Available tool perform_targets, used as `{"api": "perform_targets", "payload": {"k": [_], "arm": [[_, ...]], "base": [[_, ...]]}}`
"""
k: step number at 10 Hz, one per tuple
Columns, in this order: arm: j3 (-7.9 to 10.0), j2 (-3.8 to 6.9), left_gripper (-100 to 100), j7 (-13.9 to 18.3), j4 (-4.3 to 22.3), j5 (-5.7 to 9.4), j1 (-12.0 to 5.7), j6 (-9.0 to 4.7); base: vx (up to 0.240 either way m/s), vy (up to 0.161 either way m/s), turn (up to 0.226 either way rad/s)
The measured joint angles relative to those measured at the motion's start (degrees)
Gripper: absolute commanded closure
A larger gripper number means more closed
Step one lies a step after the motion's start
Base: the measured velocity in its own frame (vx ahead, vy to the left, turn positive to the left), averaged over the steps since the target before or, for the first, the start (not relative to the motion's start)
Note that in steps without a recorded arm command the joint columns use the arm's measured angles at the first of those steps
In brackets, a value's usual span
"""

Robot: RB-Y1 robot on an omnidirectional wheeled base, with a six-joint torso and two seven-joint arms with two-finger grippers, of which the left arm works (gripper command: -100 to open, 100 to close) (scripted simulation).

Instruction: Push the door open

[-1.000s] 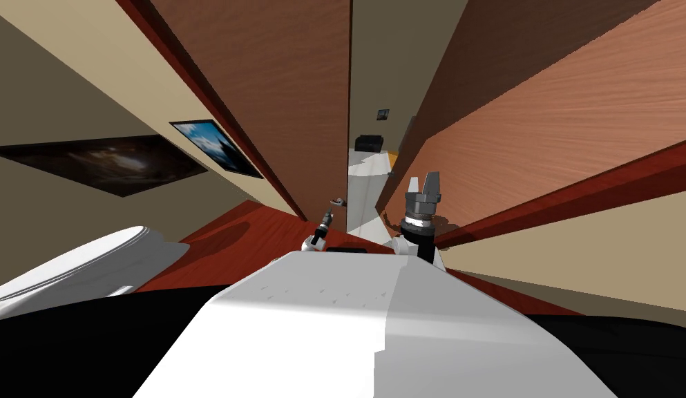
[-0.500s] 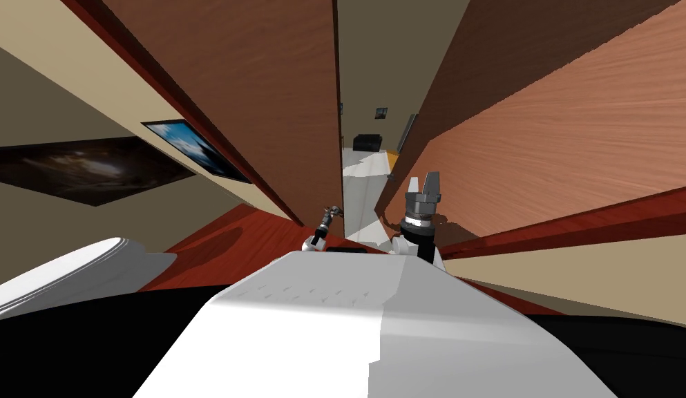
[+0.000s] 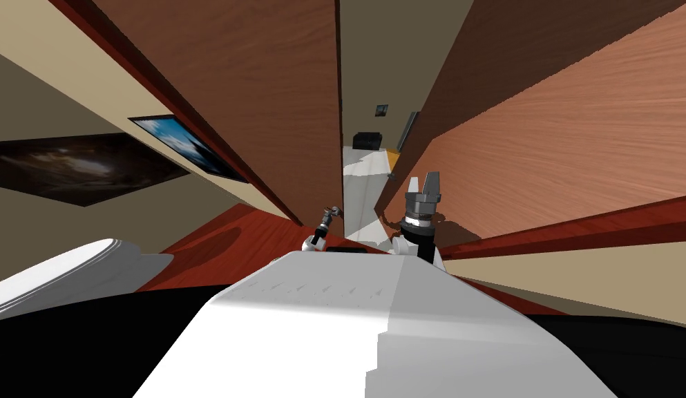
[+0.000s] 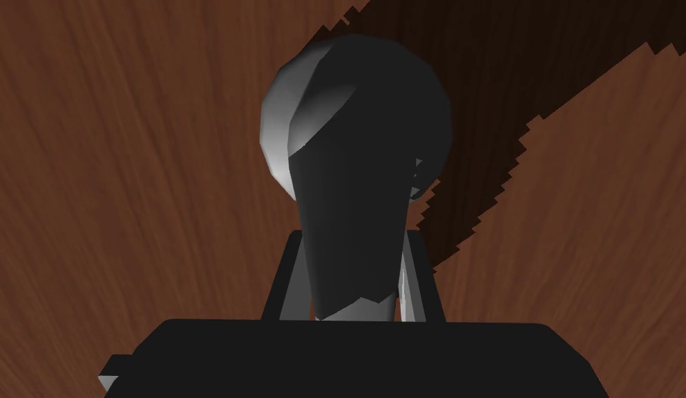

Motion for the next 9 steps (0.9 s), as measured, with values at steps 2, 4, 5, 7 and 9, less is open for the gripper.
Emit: {"api": "perform_targets", "payload": {"k": [2,4,5,7,9], "arm": [[0.05,0.01,100,0.02,0.01,0.04,0.03,0.02],[0.47,0.21,100,-0.27,-0.52,0.25,0.92,0.86],[0.83,0.24,100,-0.45,-0.27,0.43,0.97,0.80],[1.70,0.22,100,-0.90,0.64,0.89,0.51,0.53],[2.92,-0.24,100,-1.76,2.46,1.49,-0.77,-0.32]], "base": [[0.047,-0.025,0.015],[0.135,-0.087,0.043],[0.176,-0.107,0.033],[0.188,-0.071,0.032],[0.157,-0.080,0.026]]}}
